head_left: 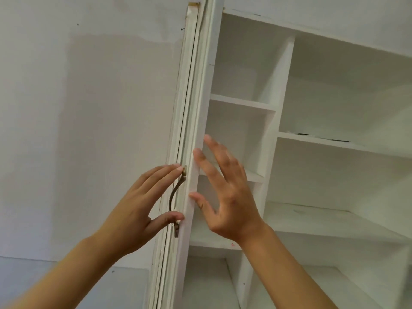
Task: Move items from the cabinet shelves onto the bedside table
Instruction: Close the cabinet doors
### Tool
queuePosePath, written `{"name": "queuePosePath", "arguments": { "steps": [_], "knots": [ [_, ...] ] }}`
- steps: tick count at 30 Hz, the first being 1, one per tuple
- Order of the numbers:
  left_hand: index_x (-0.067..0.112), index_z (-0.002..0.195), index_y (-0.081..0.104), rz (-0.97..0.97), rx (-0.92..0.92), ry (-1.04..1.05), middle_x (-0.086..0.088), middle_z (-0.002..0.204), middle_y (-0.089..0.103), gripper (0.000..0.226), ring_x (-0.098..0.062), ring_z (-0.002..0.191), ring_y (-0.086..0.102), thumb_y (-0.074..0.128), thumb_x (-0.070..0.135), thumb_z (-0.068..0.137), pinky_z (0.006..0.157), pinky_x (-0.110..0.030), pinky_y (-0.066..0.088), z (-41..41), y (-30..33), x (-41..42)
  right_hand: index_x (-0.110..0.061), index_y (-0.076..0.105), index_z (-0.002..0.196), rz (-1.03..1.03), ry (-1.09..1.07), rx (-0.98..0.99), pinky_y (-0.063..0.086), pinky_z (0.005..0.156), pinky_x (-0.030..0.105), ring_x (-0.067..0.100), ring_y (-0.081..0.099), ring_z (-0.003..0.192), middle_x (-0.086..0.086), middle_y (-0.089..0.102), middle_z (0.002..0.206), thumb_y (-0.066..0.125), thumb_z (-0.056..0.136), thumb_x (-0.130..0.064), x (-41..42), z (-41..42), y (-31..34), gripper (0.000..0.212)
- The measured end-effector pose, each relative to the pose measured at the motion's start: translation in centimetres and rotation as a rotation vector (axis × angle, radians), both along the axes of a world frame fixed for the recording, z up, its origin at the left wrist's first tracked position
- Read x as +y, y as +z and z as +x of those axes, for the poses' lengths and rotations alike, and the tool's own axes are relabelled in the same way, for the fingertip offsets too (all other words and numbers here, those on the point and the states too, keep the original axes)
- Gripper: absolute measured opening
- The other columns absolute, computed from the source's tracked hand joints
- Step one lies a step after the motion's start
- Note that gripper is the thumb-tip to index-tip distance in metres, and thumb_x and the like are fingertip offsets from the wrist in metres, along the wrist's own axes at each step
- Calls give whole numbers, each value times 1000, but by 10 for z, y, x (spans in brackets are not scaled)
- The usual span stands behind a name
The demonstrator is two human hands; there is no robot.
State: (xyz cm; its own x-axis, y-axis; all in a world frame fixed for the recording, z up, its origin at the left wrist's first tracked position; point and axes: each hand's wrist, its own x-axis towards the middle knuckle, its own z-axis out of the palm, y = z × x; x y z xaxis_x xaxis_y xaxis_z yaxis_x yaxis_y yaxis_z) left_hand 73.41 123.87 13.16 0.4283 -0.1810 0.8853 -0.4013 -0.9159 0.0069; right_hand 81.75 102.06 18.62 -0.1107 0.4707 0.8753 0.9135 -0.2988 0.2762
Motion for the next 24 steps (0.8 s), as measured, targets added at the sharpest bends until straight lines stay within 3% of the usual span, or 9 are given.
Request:
{"name": "queuePosePath", "arguments": {
  "steps": [6, 15, 20, 24],
  "knots": [
    [30, 164, 30, -5, -41, -87, 10, 170, 31, 86, -15, 157, 28, 54, 74, 94, 121, -43, 32, 37, 2, -38, -7, 36, 160, -1, -43, 0, 29, 121, 65, 32, 17, 162, 13, 23, 173, 74, 95, -31, -44, 29, -1, 79],
    [39, 164, 21, -59, -25, -185, 13, 172, 21, 79, -21, 159, 26, 50, 70, 97, 118, -63, 37, 108, -2, -105, -7, 38, 159, 35, -136, -9, 32, 121, 60, 29, 20, 161, 11, 26, 172, 76, 93, -29, -107, 80, -3, 80],
    [21, 161, 35, -24, -97, -183, 1, 174, 21, 78, -28, 159, 23, 60, 54, 95, 118, -67, 34, 156, -1, -142, -8, 31, 163, 32, -227, 45, 31, 121, 59, 26, 15, 163, 8, 21, 174, 70, 97, -27, -140, 115, -8, 79],
    [18, 158, 41, 4, -154, -171, -4, 171, 26, 76, -28, 157, 29, 65, 49, 92, 116, -67, 36, 193, 3, -162, -6, 30, 163, 38, -280, 57, 31, 122, 56, 24, 16, 162, 7, 21, 174, 67, 100, -30, -155, 145, -10, 77]
  ]
}}
